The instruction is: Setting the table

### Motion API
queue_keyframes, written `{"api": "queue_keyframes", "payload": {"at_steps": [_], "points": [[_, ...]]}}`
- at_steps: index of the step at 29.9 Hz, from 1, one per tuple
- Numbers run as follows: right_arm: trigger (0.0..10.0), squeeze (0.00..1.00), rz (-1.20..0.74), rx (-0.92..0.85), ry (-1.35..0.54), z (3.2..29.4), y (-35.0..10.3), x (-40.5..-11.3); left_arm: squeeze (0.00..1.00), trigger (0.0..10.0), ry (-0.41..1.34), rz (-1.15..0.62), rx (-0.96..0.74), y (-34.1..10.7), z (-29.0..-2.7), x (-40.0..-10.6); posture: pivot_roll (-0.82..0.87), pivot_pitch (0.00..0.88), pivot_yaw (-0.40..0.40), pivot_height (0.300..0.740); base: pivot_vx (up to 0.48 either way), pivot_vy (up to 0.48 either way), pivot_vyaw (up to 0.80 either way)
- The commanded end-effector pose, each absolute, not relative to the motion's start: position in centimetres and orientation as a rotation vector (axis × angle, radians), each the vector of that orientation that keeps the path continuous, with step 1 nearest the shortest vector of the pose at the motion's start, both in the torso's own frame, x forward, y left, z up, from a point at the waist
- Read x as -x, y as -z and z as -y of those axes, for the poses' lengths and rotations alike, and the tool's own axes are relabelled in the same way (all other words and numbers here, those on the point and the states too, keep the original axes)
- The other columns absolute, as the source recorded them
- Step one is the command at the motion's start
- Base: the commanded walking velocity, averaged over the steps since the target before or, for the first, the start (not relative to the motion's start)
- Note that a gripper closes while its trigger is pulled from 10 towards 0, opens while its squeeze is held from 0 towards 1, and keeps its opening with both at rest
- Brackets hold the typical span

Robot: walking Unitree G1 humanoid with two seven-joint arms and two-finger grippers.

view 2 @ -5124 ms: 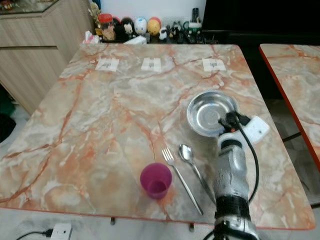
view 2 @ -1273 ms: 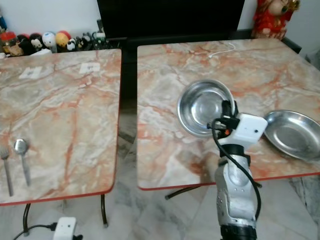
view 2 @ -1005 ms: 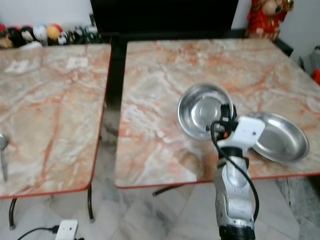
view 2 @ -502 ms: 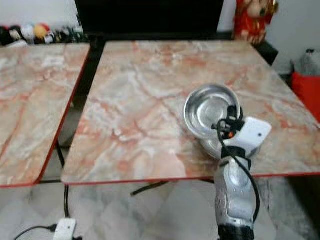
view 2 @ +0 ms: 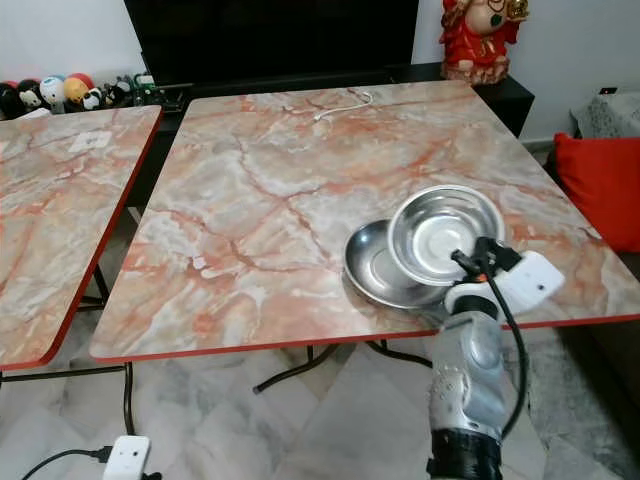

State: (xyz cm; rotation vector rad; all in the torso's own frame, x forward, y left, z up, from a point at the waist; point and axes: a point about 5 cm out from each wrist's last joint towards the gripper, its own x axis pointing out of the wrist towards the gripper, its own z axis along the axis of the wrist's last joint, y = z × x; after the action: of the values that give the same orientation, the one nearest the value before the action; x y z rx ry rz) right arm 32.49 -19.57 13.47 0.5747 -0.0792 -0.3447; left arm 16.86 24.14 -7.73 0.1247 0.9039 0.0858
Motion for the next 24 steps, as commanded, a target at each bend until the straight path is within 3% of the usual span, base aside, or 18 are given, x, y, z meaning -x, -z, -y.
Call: {"api": "queue_keyframes", "payload": {"at_steps": [1,13,24], "points": [[10.0,0.00,0.076,-0.583,0.307,18.9,-14.1,-33.3,0.00,10.0,-0.081,-0.921,-0.131,7.9,-24.3,-16.6,-0.10,0.075,0.065,0.740,0.000,0.000,0.00],[10.0,0.00,0.017,-0.600,0.412,19.9,-13.9,-35.2,0.00,10.0,-0.086,-0.929,-0.124,8.1,-24.2,-16.1,-0.08,0.097,0.059,0.740,0.000,0.000,0.00],[10.0,0.00,-0.047,-0.608,0.448,19.8,-12.6,-35.0,0.00,10.0,-0.094,-0.937,-0.127,8.1,-24.6,-15.8,-0.08,0.105,0.061,0.740,0.000,0.000,0.00]]}}
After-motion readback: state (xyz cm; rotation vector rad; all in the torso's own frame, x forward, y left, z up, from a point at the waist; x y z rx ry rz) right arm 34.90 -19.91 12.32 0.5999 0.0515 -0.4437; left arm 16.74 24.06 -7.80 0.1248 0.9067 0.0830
